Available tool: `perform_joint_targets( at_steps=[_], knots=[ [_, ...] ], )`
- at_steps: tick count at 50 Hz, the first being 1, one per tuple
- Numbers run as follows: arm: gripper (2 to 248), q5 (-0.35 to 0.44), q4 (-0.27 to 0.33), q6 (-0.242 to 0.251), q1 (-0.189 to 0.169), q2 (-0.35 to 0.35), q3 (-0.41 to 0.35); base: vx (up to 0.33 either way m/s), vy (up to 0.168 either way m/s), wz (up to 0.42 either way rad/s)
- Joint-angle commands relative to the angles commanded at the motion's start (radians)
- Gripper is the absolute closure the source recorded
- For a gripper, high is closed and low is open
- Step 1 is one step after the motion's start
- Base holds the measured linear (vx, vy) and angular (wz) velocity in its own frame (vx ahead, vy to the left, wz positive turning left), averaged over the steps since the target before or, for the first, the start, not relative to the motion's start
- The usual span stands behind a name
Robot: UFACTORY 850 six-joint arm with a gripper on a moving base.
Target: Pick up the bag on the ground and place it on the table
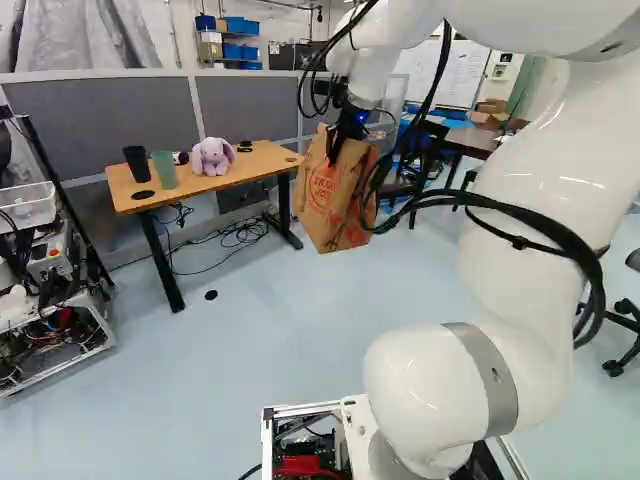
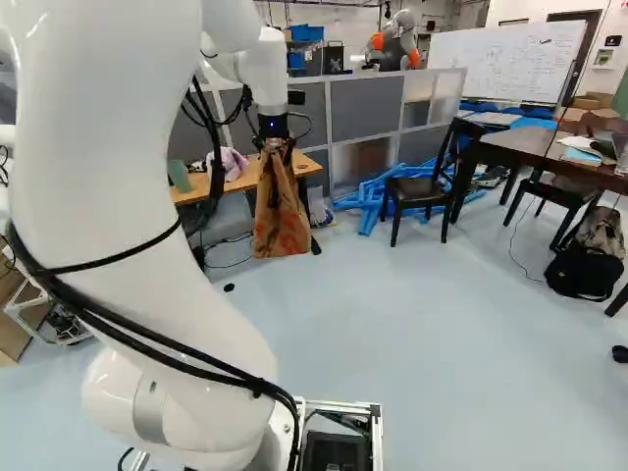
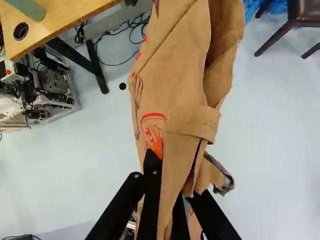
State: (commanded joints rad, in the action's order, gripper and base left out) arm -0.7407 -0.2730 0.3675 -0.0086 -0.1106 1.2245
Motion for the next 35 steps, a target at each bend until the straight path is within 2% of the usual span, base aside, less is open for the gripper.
perform_joint_targets(
  at_steps=[35],
  knots=[
    [229, 0.000, 0.000, 0.000, 0.000, 0.018, 0.002, 0.004, 0.000, 0.001]
  ],
)
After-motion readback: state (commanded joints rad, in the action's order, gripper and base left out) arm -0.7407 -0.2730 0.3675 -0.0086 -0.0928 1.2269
